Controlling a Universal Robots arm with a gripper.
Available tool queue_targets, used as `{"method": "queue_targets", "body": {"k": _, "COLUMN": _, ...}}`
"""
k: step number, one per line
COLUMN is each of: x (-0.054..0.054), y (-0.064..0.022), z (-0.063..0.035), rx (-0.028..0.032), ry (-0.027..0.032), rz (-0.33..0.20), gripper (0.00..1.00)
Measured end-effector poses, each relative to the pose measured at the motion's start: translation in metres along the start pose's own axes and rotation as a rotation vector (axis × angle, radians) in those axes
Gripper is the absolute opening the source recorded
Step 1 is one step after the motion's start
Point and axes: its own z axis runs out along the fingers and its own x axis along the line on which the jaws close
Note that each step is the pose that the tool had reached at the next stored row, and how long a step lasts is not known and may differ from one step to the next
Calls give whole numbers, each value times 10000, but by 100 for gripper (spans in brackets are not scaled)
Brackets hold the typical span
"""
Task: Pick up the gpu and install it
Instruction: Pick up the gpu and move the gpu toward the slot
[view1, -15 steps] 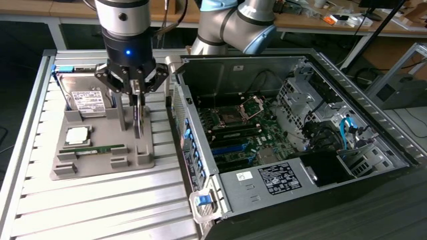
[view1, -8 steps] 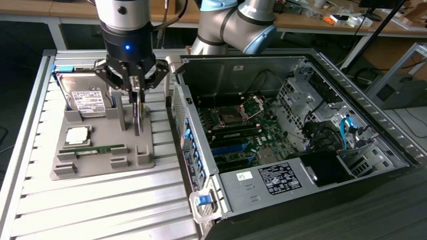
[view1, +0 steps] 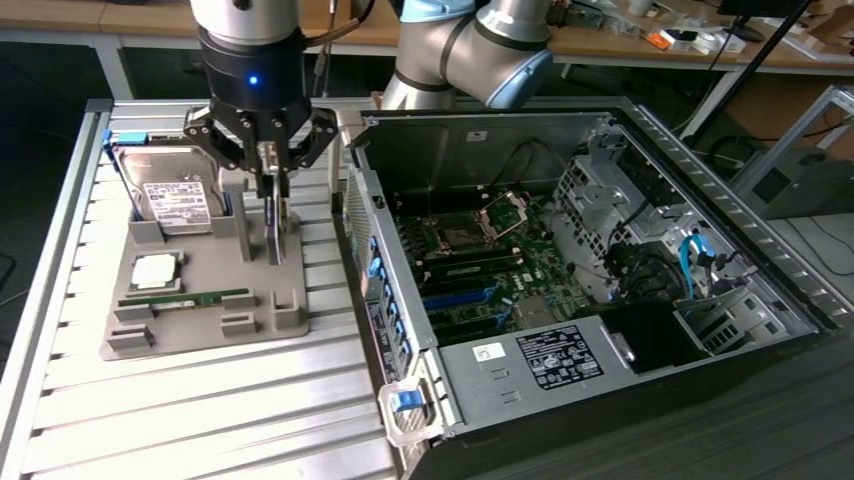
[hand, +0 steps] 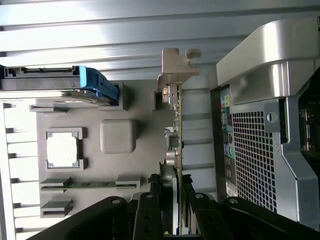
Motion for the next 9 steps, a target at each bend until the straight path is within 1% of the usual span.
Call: {"method": "queue_targets", "body": {"k": 9, "x": -3, "y": 5, "z": -121, "rx": 0, "ry": 0, "rz": 0, "gripper": 27}}
